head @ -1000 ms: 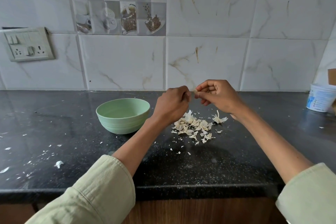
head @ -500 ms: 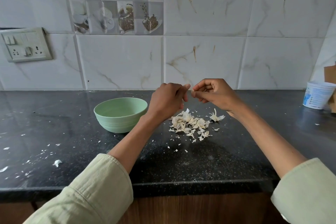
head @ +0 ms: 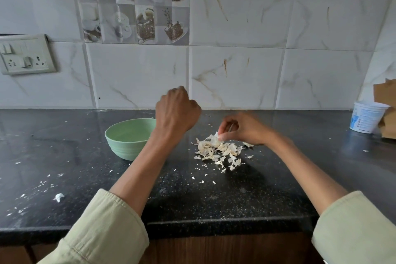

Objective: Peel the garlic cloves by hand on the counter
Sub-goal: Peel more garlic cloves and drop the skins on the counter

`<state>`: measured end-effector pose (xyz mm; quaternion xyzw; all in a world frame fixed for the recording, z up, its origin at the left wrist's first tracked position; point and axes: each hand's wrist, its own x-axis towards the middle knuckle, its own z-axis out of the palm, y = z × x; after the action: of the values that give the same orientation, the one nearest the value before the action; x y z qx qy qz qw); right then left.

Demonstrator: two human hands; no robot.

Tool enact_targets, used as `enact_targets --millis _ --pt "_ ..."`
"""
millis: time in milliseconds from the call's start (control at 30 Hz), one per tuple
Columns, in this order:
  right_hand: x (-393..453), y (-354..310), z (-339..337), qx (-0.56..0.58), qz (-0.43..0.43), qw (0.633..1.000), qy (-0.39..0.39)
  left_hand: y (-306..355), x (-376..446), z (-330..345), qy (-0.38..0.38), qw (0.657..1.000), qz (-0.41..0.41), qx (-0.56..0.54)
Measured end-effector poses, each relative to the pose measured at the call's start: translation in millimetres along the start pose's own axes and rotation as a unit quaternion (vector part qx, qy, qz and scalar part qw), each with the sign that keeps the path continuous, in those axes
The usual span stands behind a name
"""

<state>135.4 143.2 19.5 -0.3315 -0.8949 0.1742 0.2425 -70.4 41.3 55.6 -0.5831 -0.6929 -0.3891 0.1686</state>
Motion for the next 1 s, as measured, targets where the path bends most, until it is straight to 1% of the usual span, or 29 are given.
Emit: enact_targets --millis 100,133,233,333,400,467,533,600,633,667,733,767,833,900,1000 --pt "-2.5 -2.1 2.9 -0.052 0.011 0.998 -0.030 -9.6 2.8 -16.2 0.023 0.996 -0.089 -0.004" --pt "-3.1 -2.4 3.2 -0.061 0.013 0.997 -0.041 -12.7 2.9 -20.6 0.013 0.993 -0.114 0.001" --pt "-3.6 -0.7 3.3 -0.070 0.026 0.994 -0.073 -18.6 3.1 -28.8 -0.053 0.983 -0.170 0.043" --pt "-3.6 0.1 4.0 -0.075 0.039 0.994 -0.071 -20.2 3.6 -28.8 -0.086 0.979 -0.182 0.043" --pt "-3.3 0.3 3.8 -0.078 0.041 0.994 -0.071 -20.2 4.1 -26.3 -0.085 0.981 -0.171 0.027" --pt "-3.3 1.1 2.7 -0.077 0.039 0.994 -0.073 -17.1 3.5 -21.6 -0.066 0.987 -0.147 0.012" --pt "-4.1 -0.9 -0.2 -0.065 0.028 0.995 -0.068 -12.3 4.1 -11.7 -0.034 0.997 -0.070 0.016" --pt "-4.7 -4.7 -3.4 -0.018 0.016 0.999 -0.046 -5.8 3.9 3.7 -0.028 0.999 0.027 -0.033" --pt "-4.6 -6.1 -5.3 0.016 0.012 0.999 -0.033 -2.5 2.1 11.1 -0.048 0.993 0.067 -0.083" --pt "-4.3 -7.2 -7.4 0.047 0.011 0.999 -0.022 0.4 -0.4 19.0 -0.083 0.983 0.097 -0.130" --pt "-3.6 -6.9 -11.4 0.083 0.012 0.996 0.002 5.8 -8.4 32.0 -0.163 0.961 0.131 -0.178" --pt "-3.1 -5.2 -12.9 0.094 0.011 0.995 0.016 5.6 -10.8 39.0 -0.183 0.955 0.141 -0.187" --pt "-4.4 -3.8 -15.2 0.125 0.009 0.991 0.039 5.5 -14.1 46.4 -0.182 0.948 0.141 -0.221" --pt "-6.4 -4.5 -15.6 0.153 0.007 0.986 0.063 4.0 -13.3 49.3 -0.167 0.938 0.109 -0.282" --pt "-6.3 -6.9 -14.7 0.197 -0.002 0.976 0.097 1.9 -12.6 49.1 -0.165 0.910 0.042 -0.378"
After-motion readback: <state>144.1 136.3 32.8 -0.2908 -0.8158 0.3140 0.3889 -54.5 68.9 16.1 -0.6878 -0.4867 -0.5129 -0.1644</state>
